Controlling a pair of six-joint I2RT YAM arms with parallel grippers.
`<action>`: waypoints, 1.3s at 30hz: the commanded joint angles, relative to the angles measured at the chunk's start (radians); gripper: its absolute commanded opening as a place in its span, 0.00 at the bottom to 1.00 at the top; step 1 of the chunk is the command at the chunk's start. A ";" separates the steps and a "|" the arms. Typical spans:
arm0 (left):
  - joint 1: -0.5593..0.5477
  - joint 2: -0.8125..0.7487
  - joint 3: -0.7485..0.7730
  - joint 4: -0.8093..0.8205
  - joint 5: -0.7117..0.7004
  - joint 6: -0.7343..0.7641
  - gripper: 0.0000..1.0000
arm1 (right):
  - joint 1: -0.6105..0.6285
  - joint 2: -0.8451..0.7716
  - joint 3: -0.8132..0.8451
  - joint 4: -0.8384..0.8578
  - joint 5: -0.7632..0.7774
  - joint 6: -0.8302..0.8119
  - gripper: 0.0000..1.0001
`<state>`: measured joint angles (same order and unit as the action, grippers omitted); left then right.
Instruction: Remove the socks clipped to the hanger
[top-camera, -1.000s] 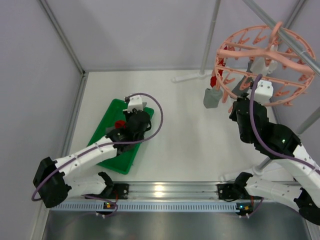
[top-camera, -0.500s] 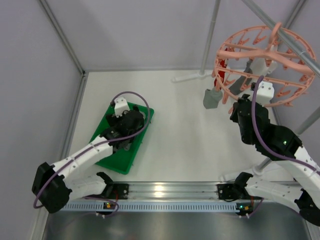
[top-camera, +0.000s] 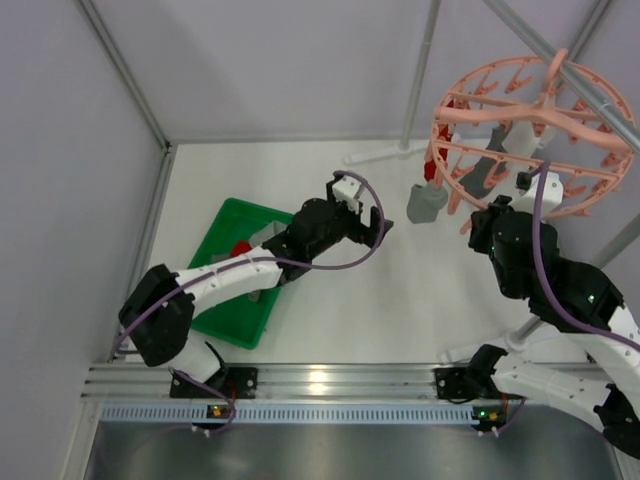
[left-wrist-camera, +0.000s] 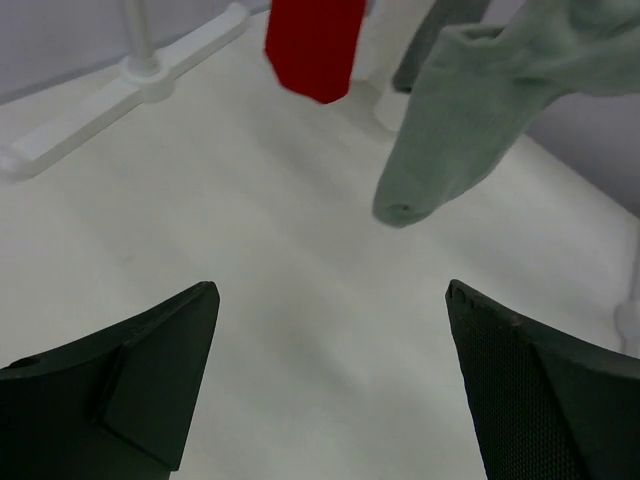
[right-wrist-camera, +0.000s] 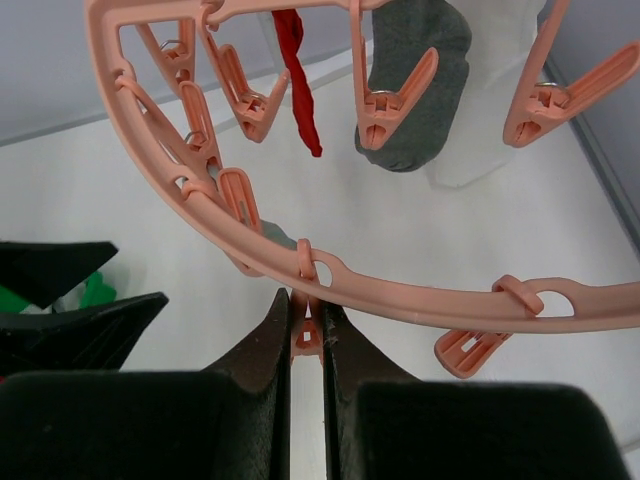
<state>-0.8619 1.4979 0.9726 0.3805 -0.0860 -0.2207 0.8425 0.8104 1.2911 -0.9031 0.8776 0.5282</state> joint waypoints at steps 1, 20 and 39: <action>0.044 0.080 0.115 0.189 0.331 0.050 0.98 | 0.013 -0.031 0.027 -0.100 -0.048 0.021 0.00; 0.023 0.504 0.482 0.455 0.913 -0.167 0.98 | 0.012 -0.128 0.034 -0.164 -0.032 0.045 0.00; -0.222 0.466 0.485 0.164 0.132 0.078 0.00 | 0.012 -0.075 0.110 -0.507 0.009 0.305 0.99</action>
<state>-1.0103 1.9991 1.3972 0.6189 0.2119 -0.2604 0.8425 0.7734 1.4181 -1.2751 0.8722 0.7692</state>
